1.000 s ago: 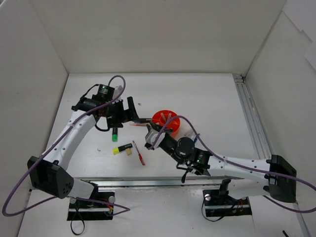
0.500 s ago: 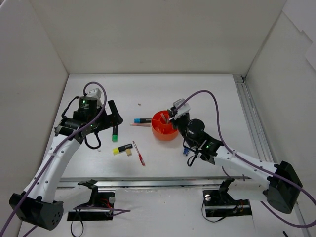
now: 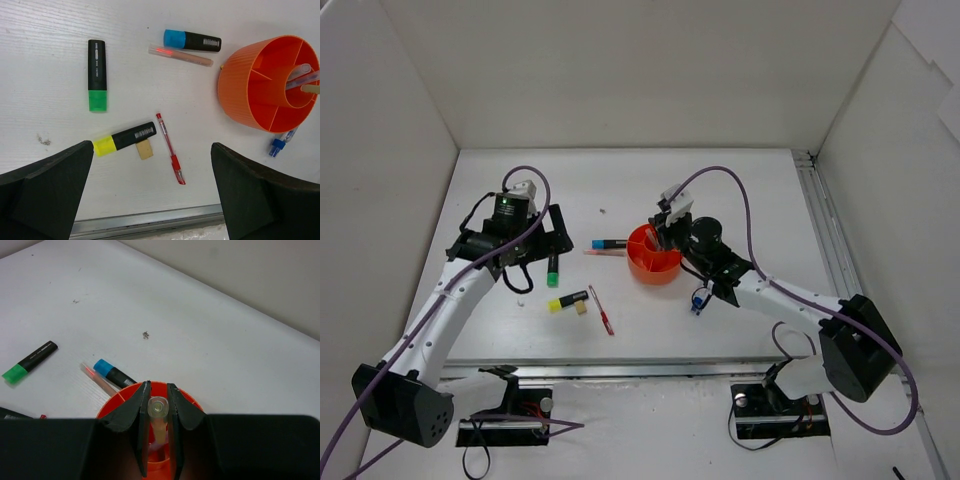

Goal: Sort the stationery into containers
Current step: Place the pen in the storage box.

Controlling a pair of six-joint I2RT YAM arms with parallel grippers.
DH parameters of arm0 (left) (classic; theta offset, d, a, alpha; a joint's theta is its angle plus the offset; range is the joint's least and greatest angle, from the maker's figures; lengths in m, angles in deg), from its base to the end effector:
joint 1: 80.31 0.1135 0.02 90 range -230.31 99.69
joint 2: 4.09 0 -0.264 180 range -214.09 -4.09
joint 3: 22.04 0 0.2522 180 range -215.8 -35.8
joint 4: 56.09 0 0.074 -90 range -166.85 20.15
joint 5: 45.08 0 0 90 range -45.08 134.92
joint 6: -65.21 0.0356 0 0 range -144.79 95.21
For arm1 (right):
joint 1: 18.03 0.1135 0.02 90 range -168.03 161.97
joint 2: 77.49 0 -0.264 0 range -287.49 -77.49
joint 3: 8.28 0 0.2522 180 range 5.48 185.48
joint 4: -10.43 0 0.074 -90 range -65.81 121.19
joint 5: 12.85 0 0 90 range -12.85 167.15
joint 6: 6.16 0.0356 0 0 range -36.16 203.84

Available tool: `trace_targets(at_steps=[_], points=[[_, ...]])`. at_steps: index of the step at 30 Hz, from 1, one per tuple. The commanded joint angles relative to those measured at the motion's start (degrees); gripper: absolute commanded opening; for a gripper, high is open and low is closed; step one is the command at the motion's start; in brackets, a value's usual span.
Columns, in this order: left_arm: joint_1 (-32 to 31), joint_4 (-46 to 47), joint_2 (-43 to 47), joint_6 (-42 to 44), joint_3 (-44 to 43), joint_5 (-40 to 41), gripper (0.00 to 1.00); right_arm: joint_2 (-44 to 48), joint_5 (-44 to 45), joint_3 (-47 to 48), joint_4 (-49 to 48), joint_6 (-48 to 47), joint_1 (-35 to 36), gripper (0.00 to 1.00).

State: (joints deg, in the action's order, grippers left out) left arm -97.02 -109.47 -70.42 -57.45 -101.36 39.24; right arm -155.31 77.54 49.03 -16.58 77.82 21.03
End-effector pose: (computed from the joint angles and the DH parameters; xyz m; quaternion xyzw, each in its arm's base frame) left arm 0.2318 -0.0733 0.3411 -0.1052 0.9007 -0.2159 0.3619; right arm 0.2404 0.1948 0.2956 -0.2529 0.6160 0.2100 0.7159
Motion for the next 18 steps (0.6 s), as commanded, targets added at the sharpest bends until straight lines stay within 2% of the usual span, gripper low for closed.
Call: trace_targets(at_steps=[1,7,12,13,16,18], points=[[-0.1,2.6,-0.9,1.6,-2.6,0.8,1.00,-1.4,-5.1,3.3,-7.7,1.4,-0.9,0.00],[-0.1,2.3,-2.3,1.6,-3.4,0.8,1.00,-3.1,-6.4,3.6,-8.5,1.9,-1.2,0.01],[-0.1,2.8,-2.9,1.7,-3.5,0.8,1.00,-2.3,-4.9,1.3,-9.1,3.3,-1.4,0.16],[-0.1,2.9,-3.5,1.7,-3.6,0.8,1.00,-1.7,-4.3,0.9,-9.2,3.2,-1.5,0.24],[-0.1,2.6,-5.0,1.6,-4.0,-0.4,1.00,0.0,-5.0,0.0,-9.2,3.3,-1.5,0.35],[0.4,2.5,-6.6,1.3,-4.5,-1.3,1.00,1.1,-5.2,-0.6,-9.2,3.3,-1.3,0.38]])
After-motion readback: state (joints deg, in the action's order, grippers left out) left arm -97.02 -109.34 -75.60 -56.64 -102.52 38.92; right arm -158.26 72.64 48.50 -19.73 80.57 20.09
